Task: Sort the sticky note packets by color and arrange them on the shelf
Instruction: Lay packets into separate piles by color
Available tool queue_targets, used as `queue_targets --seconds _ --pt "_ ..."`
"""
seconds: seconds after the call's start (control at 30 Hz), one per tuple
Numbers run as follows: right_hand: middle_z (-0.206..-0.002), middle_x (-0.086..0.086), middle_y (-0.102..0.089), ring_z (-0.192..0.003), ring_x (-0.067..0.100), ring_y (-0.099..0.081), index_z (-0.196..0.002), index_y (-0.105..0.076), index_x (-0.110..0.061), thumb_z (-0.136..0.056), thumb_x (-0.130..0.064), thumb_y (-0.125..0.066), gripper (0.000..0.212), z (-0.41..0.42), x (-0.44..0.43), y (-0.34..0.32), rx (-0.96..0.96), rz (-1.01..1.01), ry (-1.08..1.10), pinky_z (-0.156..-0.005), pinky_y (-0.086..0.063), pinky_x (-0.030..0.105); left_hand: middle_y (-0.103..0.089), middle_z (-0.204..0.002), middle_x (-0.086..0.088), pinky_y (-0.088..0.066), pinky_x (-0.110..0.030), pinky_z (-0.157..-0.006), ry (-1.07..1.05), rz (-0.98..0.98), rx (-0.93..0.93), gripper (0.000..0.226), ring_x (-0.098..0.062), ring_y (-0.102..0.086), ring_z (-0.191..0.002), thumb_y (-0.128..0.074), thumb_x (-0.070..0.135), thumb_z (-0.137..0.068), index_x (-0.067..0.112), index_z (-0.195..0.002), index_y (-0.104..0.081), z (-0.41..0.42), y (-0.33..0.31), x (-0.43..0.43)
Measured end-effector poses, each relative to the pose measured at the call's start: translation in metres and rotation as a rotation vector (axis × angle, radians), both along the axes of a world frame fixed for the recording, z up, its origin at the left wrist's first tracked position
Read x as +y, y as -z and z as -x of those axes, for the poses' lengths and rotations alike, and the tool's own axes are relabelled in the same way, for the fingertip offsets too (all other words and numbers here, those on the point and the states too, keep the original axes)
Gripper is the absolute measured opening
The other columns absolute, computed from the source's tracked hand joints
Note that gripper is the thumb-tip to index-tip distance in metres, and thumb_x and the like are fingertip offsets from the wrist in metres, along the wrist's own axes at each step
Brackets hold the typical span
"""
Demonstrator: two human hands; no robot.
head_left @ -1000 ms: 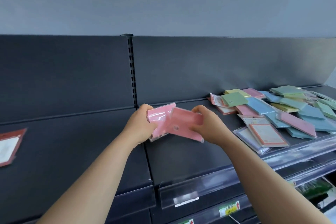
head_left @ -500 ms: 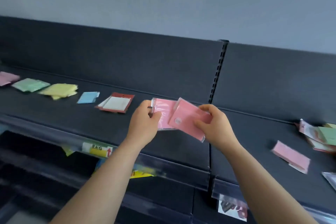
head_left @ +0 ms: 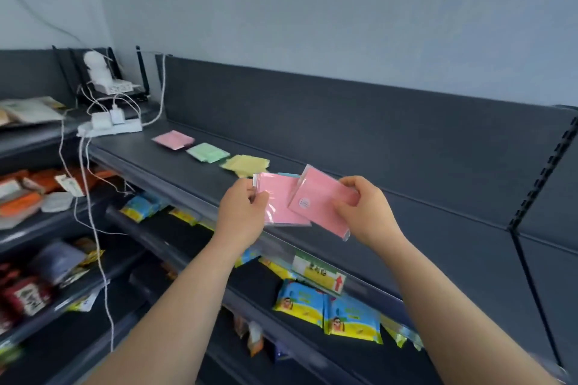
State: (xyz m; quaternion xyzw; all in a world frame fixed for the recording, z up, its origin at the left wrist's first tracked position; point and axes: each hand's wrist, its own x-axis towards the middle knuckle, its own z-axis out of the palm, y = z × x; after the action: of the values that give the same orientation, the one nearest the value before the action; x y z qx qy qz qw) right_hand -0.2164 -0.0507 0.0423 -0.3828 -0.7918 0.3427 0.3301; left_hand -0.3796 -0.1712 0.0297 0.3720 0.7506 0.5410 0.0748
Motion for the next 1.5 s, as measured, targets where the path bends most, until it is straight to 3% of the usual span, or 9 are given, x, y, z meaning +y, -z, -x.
queue_targets --seconds 0.23,0.43,0.6,0.73,0.83,0.93,1.13,1.37,1.5 --pt "-0.109 -0.01 -0.052 -0.091 0.013 -0.054 -0.124 -0.053 -0.024 -0.093 -0.01 -0.05 0.034 0.139 -0.023 -0.003 -0.018 0.01 -0.022 -0.045 -0.038 0.012 -0.058 -0.105 -0.001 -0.038 -0.019 -0.062 -0.092 0.031 0.002 0.009 -0.015 -0.054 -0.09 -0.046 0.013 -0.098 0.016 -0.104 -0.052 0.14 -0.005 -0.039" --pt "-0.087 -0.017 -0.055 -0.074 0.002 -0.054 -0.116 -0.056 -0.023 -0.089 -0.007 -0.046 0.033 0.224 -0.028 -0.004 -0.012 0.074 -0.012 -0.051 -0.04 0.017 -0.061 -0.105 -0.004 -0.047 -0.031 -0.072 -0.098 0.039 -0.037 0.009 -0.022 -0.058 -0.094 -0.046 0.012 -0.098 0.016 -0.103 -0.052 0.222 -0.008 -0.047" --pt "-0.099 -0.01 -0.056 -0.079 0.004 -0.054 -0.117 -0.055 -0.022 -0.089 -0.007 -0.046 0.034 0.281 -0.013 -0.005 -0.057 0.08 -0.066 -0.052 -0.038 0.016 -0.061 -0.106 -0.005 -0.051 -0.043 -0.085 -0.073 0.03 -0.118 0.012 -0.026 -0.058 -0.1 -0.043 0.012 -0.098 0.019 -0.104 -0.051 0.273 -0.003 -0.034" --pt "-0.106 -0.009 -0.059 -0.083 0.007 -0.056 -0.114 -0.056 -0.024 -0.088 -0.011 -0.049 0.029 0.324 0.009 -0.004 -0.051 0.093 -0.095 -0.053 -0.038 0.016 -0.059 -0.108 0.0 -0.055 -0.035 -0.074 -0.063 -0.005 -0.161 0.016 -0.019 -0.058 -0.099 -0.039 0.013 -0.1 0.022 -0.108 -0.049 0.312 0.001 -0.013" --pt "-0.107 -0.007 -0.06 -0.088 0.012 -0.058 -0.114 -0.056 -0.023 -0.088 -0.012 -0.05 0.028 0.36 0.026 -0.003 -0.056 0.102 -0.125 -0.059 -0.042 0.021 -0.058 -0.11 0.001 -0.056 -0.048 -0.083 -0.045 -0.022 -0.216 0.018 -0.023 -0.059 -0.102 -0.036 0.015 -0.099 0.024 -0.108 -0.049 0.341 0.003 0.003" --pt "-0.107 -0.005 -0.061 -0.093 0.015 -0.06 -0.114 -0.057 -0.021 -0.088 -0.012 -0.051 0.028 0.396 0.042 -0.003 -0.079 0.1 -0.16 -0.063 -0.044 0.023 -0.058 -0.112 0.0 -0.057 -0.042 -0.082 -0.036 -0.016 -0.25 0.02 -0.019 -0.06 -0.1 -0.037 0.017 -0.1 0.023 -0.115 -0.049 0.368 0.002 0.018" --pt "-0.102 -0.008 -0.06 -0.087 0.011 -0.057 -0.109 -0.058 -0.02 -0.087 -0.011 -0.059 0.025 0.462 0.064 -0.001 -0.121 0.098 -0.199 -0.067 -0.041 0.021 -0.065 -0.102 0.003 -0.054 -0.043 -0.086 -0.021 -0.005 -0.252 0.032 -0.016 -0.066 -0.093 -0.073 0.024 -0.08 0.027 -0.104 -0.052 0.425 0.002 0.042" --pt "-0.111 -0.005 -0.06 -0.09 0.012 -0.059 -0.117 -0.057 -0.019 -0.087 -0.011 -0.055 0.031 0.52 0.078 0.003 -0.123 0.117 -0.131 -0.057 -0.044 0.019 -0.065 -0.105 0.001 -0.053 -0.046 -0.09 0.022 -0.018 -0.309 0.025 -0.019 -0.065 -0.096 -0.068 0.02 -0.085 0.023 -0.106 -0.054 0.494 0.007 0.073" --pt "-0.121 -0.002 -0.058 -0.103 0.015 -0.055 -0.125 -0.052 -0.017 -0.087 -0.01 -0.055 0.039 0.545 0.083 0.009 -0.168 0.088 -0.058 -0.078 -0.044 0.024 -0.067 -0.101 0.002 -0.054 -0.043 -0.086 0.111 0.069 -0.266 0.018 -0.02 -0.065 -0.094 -0.064 0.025 -0.087 0.024 -0.104 -0.059 0.526 0.014 0.091"
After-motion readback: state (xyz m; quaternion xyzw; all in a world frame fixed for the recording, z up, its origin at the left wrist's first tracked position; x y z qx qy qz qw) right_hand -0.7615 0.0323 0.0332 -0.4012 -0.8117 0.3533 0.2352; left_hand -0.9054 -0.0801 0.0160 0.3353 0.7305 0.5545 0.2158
